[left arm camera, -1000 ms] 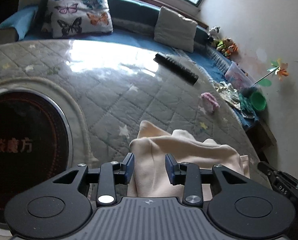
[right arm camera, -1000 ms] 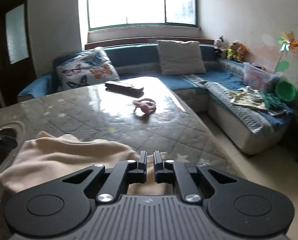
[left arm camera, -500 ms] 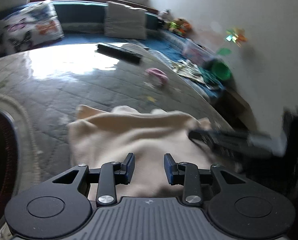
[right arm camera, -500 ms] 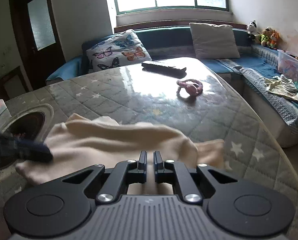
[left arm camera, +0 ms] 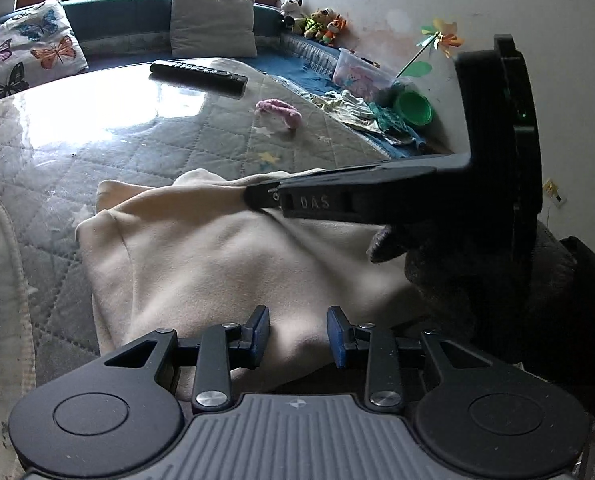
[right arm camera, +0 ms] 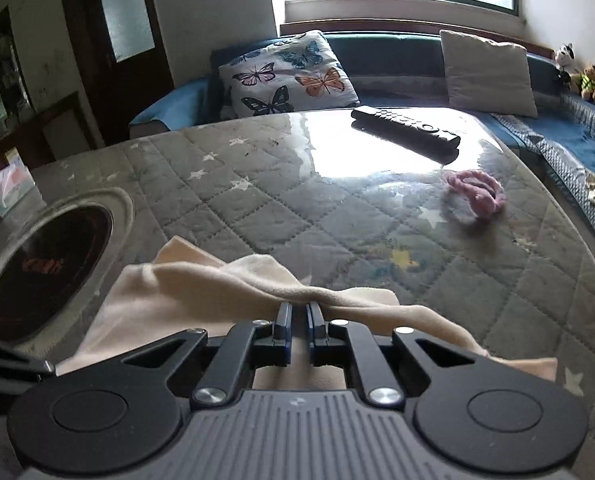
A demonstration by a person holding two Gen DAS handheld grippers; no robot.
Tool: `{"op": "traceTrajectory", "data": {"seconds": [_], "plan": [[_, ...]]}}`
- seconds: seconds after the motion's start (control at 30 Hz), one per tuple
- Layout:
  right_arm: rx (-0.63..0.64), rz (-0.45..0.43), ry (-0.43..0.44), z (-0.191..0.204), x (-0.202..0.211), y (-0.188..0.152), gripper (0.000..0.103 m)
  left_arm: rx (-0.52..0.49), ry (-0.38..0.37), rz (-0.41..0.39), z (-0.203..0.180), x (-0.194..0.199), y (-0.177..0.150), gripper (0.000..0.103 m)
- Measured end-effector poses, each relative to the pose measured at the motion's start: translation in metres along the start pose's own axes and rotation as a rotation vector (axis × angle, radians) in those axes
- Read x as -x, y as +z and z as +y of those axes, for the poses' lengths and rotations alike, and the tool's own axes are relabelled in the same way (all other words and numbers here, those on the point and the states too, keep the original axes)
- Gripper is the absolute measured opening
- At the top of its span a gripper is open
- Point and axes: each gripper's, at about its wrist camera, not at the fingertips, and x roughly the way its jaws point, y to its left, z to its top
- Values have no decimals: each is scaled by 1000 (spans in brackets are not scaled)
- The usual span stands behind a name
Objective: Fold clothes
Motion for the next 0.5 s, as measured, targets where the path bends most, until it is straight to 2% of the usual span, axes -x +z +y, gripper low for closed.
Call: {"op": "traceTrajectory", "data": {"seconds": [0.13, 0.27, 0.3, 0.43, 0.5], "plan": [[-18, -18, 4, -2, 8, -1, 11, 15, 4, -27, 5, 13, -3, 34], [10, -22, 5, 5, 9, -2, 20, 42, 36, -59, 15, 26, -6, 34], [13, -17, 5, 7, 7, -1, 24, 48, 46, -62, 18, 28, -7, 34], [42, -4, -18, 13, -3, -1, 27, 74, 52, -48, 26, 29, -11, 34], [47, -10, -25, 16, 1, -1, 31, 78, 49, -48, 25, 30, -12, 36]]}}
